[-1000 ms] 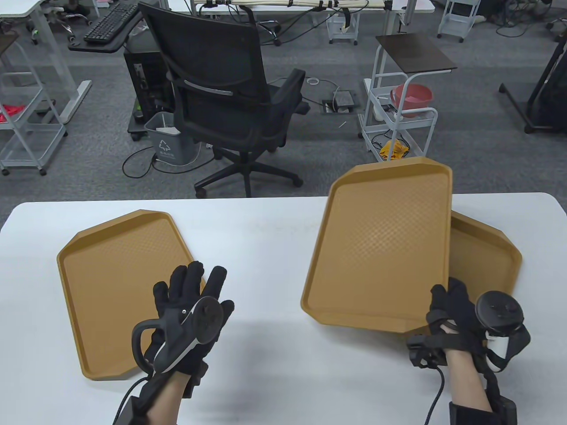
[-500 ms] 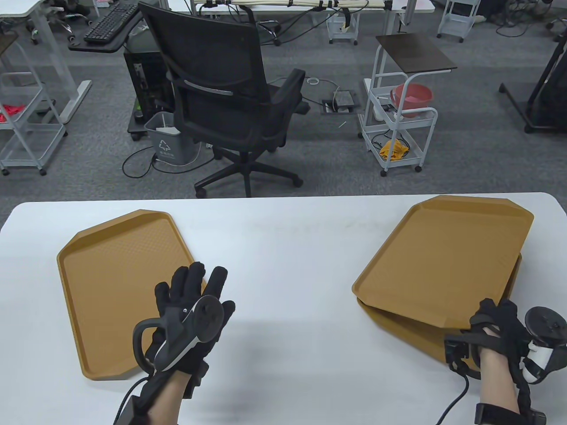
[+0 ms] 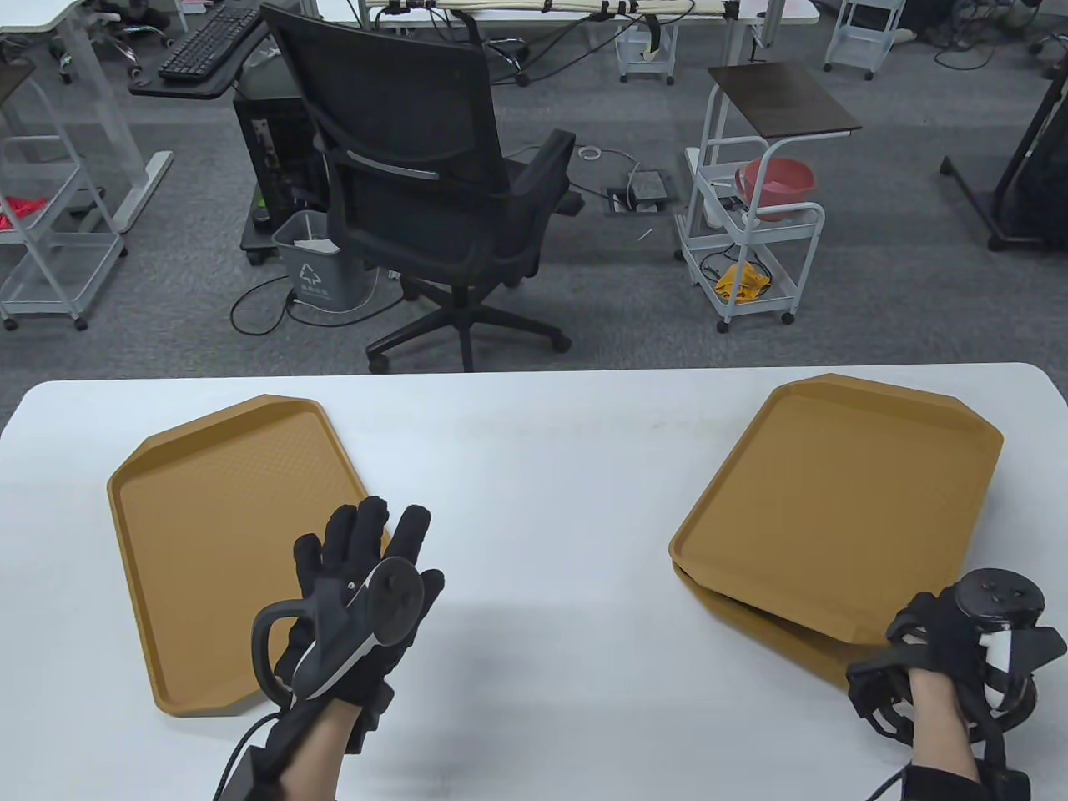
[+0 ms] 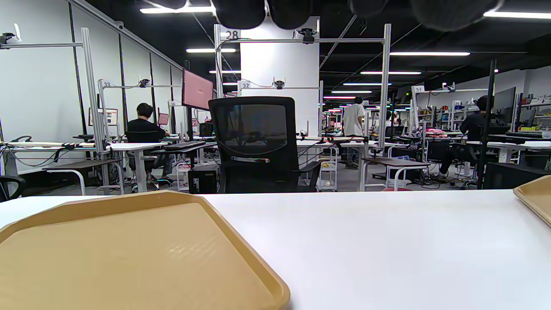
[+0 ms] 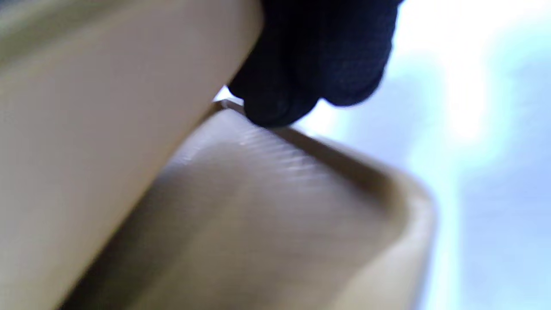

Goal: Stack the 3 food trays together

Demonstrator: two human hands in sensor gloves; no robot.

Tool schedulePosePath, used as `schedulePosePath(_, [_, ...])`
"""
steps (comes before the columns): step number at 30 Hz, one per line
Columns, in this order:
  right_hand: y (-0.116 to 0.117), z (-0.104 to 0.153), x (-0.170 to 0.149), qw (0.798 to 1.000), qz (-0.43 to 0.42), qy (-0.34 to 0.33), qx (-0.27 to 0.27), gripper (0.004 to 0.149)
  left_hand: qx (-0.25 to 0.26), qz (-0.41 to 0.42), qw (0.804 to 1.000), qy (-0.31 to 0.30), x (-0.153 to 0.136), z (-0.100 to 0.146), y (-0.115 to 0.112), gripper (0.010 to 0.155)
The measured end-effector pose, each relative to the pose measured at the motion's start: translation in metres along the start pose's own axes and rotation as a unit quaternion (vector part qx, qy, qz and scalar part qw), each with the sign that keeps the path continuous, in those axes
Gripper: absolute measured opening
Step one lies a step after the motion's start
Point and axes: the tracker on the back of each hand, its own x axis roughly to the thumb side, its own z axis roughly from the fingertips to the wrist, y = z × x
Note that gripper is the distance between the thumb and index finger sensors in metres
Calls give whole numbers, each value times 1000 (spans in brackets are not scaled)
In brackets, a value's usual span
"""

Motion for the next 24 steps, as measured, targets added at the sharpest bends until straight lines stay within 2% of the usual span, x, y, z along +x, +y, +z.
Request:
schedulePosePath(2, [6,-5,-5,999,54,1,-3,59,-1,-1,1000,0,0,0,0,71])
schedulePosePath(6, [23,-11,-12,994,110,28,1,58,-5,-4,1000,0,1,-1,-2,71])
schedulePosePath(9, [38,-15,-16,981,188,48,23,58,-8,-6,1000,1,1,-1,-2,71])
schedulePosePath(13, [40,-10,-8,983,179,19,20,64,-12,-4,1000,5,-1,-2,-3,71])
schedulePosePath(16, [39,3,13,982,180,-47,13,64,-15,-4,1000,8,-3,-3,-4,73])
schedulePosePath(19, [39,26,43,972,178,-149,25,66,-14,-4,1000,8,-2,-3,-4,74])
schedulePosePath(22, [37,58,77,955,163,-247,30,68,-13,-7,1000,9,-2,-3,-4,75])
schedulePosePath(24, [36,88,103,931,150,-330,50,70,-12,-7,1000,9,-2,-3,-4,75])
